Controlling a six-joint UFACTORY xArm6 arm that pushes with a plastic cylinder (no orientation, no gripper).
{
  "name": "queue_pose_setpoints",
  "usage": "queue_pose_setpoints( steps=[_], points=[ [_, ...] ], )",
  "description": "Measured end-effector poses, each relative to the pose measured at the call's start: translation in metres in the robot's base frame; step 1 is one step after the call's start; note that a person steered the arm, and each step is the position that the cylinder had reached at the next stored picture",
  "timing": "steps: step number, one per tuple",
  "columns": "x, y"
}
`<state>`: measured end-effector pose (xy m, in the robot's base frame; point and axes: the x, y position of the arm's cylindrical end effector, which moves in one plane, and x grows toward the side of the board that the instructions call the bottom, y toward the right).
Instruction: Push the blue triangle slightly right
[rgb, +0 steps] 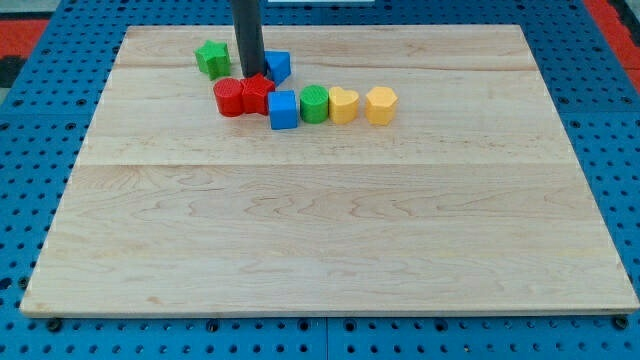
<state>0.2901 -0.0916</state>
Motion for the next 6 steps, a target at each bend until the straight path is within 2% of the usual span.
queue_pose_setpoints(
  steps=[2,3,4,6],
  points=[
    [0.009,-0.019],
    [-0.016,-0.005],
    [-0.005,0.040],
    [0.017,0.005]
  ],
)
